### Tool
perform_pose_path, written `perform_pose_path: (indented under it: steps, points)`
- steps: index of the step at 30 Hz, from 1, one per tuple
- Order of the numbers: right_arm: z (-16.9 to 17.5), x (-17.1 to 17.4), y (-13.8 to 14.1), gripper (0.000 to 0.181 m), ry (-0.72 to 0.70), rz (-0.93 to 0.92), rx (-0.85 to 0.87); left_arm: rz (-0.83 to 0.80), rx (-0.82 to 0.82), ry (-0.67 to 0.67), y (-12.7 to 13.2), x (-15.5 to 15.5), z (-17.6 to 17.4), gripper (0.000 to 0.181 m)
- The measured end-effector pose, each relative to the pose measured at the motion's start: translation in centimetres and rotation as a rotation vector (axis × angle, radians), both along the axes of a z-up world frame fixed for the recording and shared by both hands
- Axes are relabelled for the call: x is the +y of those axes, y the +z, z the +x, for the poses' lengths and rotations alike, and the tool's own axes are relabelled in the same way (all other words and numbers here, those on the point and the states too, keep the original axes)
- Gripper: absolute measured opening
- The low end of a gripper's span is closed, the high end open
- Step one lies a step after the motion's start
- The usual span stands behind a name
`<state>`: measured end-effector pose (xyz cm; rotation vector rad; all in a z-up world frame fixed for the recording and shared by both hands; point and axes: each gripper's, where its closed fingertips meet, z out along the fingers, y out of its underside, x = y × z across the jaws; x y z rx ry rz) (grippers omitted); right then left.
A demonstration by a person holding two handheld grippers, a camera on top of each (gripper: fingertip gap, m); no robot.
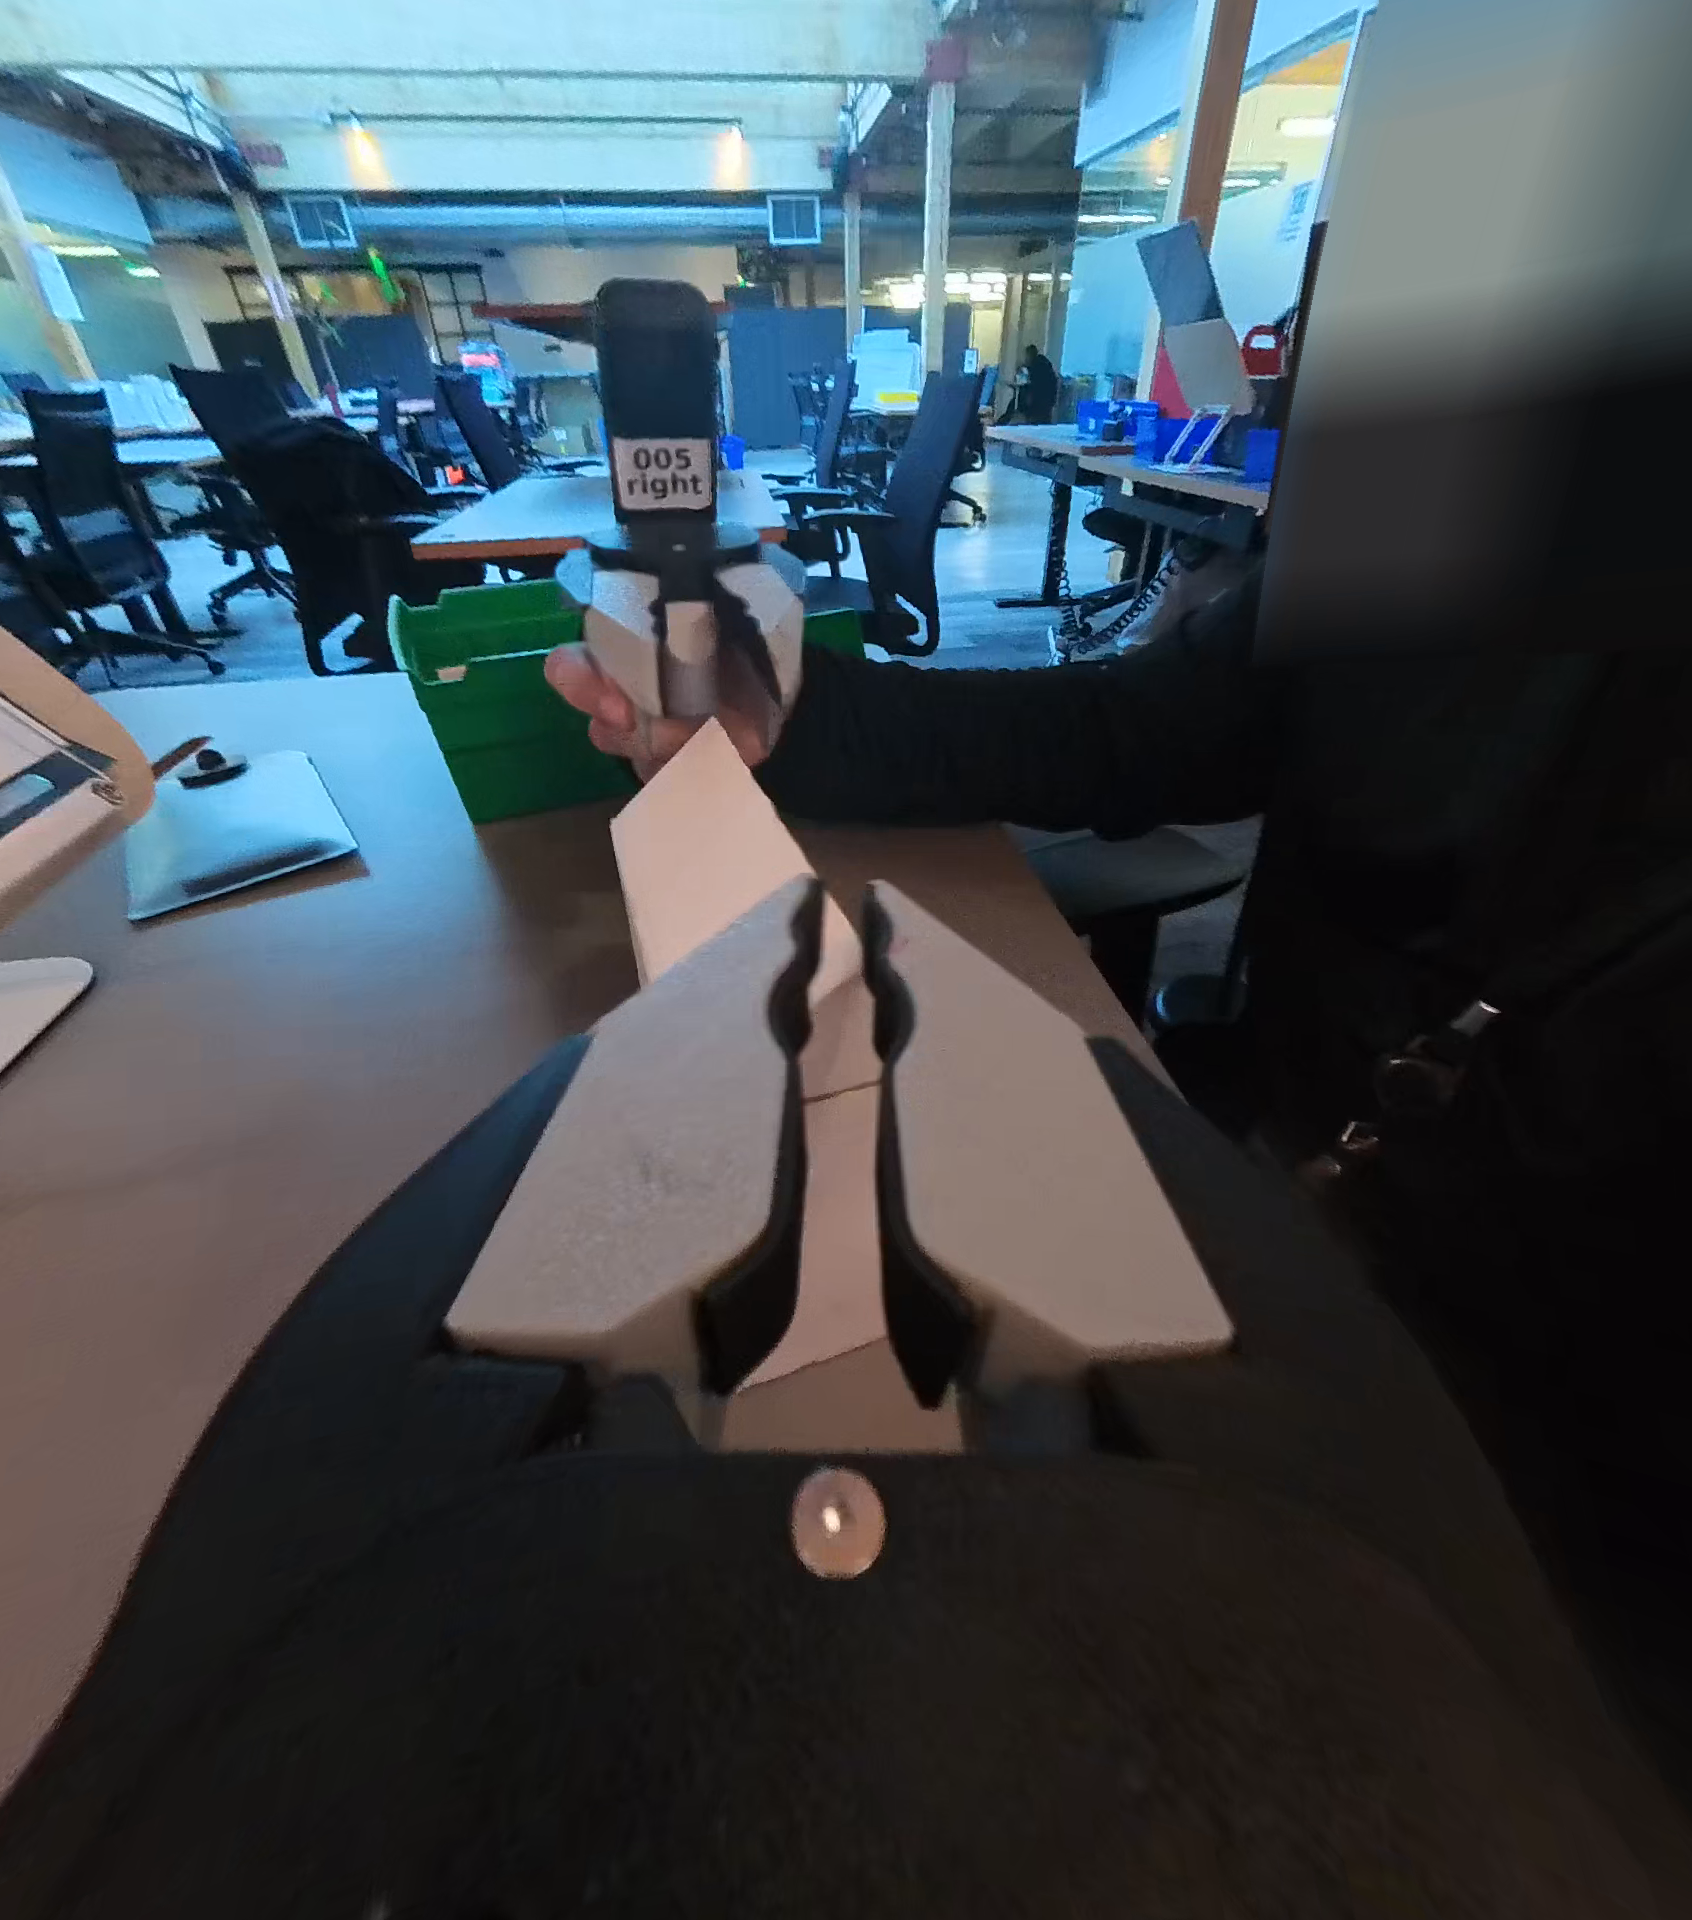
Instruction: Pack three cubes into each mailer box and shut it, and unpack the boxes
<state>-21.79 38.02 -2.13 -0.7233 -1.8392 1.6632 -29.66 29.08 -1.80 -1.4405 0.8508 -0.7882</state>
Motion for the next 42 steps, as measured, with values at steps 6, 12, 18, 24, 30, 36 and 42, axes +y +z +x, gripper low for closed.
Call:
perform_pose_path:
  steps: [6,12,18,24,30,36,42]
  points:
    - [-0.5,0.4,-0.4,0.015,-0.019,-0.026,-0.051,-0.026,0.028,-0.028,-0.7,-0.1,0.7,0.000]
    - [-1.0,-0.1,-2.2,0.014,-0.031,0.053,-0.094,-0.042,0.057,-0.039,-1.4,-0.1,1.2,0.000]
    - [-0.5,-0.5,-3.7,0.018,0.014,0.058,-0.157,-0.144,0.173,-0.092,-4.4,-0.6,2.0,0.000]
    - [-0.4,-0.2,-3.5,0.003,0.033,-0.004,-0.204,-0.157,0.153,-0.099,-4.3,-0.6,2.0,0.000]
    - [0.2,0.4,-0.7,0.006,0.014,-0.033,-0.072,-0.075,0.086,-0.085,-2.5,-0.6,1.8,0.000]
    - [-0.1,-0.1,-4.1,0.000,0.010,0.124,-0.148,-0.134,0.169,-0.041,-4.4,0.2,1.7,0.000]
    - [-0.1,-0.1,-4.1,0.000,-0.010,0.138,-0.145,-0.123,0.164,-0.035,-4.4,0.2,1.6,0.000]
